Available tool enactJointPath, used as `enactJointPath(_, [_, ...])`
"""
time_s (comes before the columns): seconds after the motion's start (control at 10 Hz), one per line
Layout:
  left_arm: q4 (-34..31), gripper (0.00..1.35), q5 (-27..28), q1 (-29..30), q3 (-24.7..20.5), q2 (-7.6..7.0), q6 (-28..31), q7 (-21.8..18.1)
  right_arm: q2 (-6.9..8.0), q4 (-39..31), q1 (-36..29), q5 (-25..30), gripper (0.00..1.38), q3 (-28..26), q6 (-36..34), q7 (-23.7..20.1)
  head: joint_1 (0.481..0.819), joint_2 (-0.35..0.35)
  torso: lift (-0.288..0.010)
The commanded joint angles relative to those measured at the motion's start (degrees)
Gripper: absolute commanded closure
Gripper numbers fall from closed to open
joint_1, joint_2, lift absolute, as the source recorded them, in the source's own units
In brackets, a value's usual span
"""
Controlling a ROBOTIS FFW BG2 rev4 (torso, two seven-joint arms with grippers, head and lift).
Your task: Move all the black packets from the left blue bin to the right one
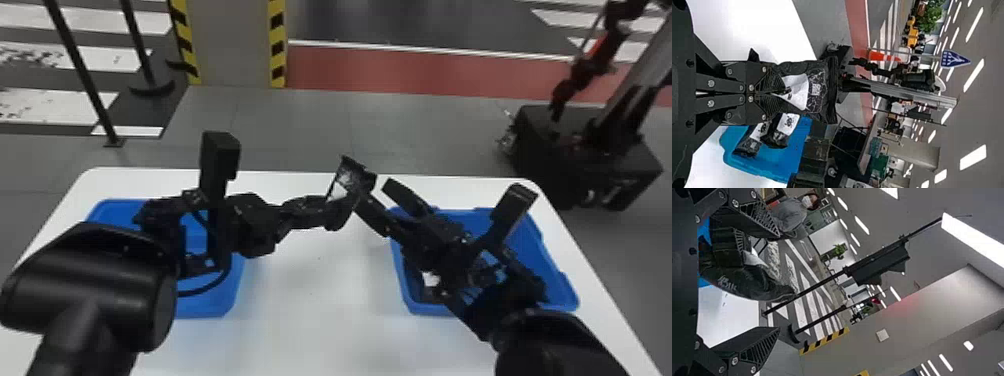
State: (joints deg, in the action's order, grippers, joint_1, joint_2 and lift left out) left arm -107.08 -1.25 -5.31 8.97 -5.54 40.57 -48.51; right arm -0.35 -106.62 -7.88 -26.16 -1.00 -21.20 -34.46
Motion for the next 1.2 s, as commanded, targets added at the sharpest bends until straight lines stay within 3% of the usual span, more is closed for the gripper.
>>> enactJointPath(0.0, [0.1, 1.21, -0.4, -0.2, 0.5, 0.00, 0.4, 0.0, 0.40, -0.2, 0.1, 0.4, 0.19, 0.2, 0.1, 0.0, 0.695, -0.071, -0.110])
enactJointPath(0.1, [0.6, 1.21, -0.7, -0.6, 1.0, 0.00, 0.4, 0.0, 0.40, 1.2, 0.8, 0.8, 0.21, 0.5, 0.0, 0.0, 0.695, -0.071, -0.110])
enactJointPath(0.2, [0.7, 1.21, -1.1, -0.9, 1.4, 0.00, 0.2, 0.0, 0.40, 3.5, 2.1, 0.7, 0.46, 1.3, 0.0, -0.2, 0.695, -0.073, -0.110])
enactJointPath(0.3, [0.7, 1.21, -1.3, -1.0, 1.8, 0.00, 0.2, 0.0, 0.40, 5.0, 3.0, 0.9, 0.91, 1.3, 0.0, -0.2, 0.695, -0.073, -0.110])
enactJointPath(0.4, [0.8, 1.21, -1.5, -1.0, 1.8, 0.00, 0.2, 0.0, 0.40, 5.3, 3.0, 1.6, 1.21, 1.3, 2.5, -0.2, 0.695, -0.072, -0.110])
enactJointPath(0.5, [1.0, 1.21, -1.6, -0.9, 1.8, 0.00, 0.2, 0.0, 0.40, 6.0, 3.0, 1.8, 1.28, 1.3, 6.3, -0.1, 0.695, -0.074, -0.110])
enactJointPath(0.9, [1.3, 1.21, -2.4, -0.3, 1.4, 0.18, 0.1, 0.4, 0.40, 8.4, 4.1, 1.8, 1.29, 1.3, 7.0, -1.8, 0.695, -0.086, -0.110])
enactJointPath(1.0, [1.3, 1.08, -3.0, 0.5, 1.0, 0.27, -0.5, 1.2, 0.40, 8.8, 4.1, 1.3, 1.29, 1.3, 7.3, -1.8, 0.695, -0.084, -0.110])
enactJointPath(1.1, [1.3, 0.64, -3.8, 2.2, -0.4, 0.53, -1.9, 2.3, 0.40, 9.5, 4.1, 0.8, 1.29, 0.6, 8.5, -1.8, 0.695, -0.082, -0.110])
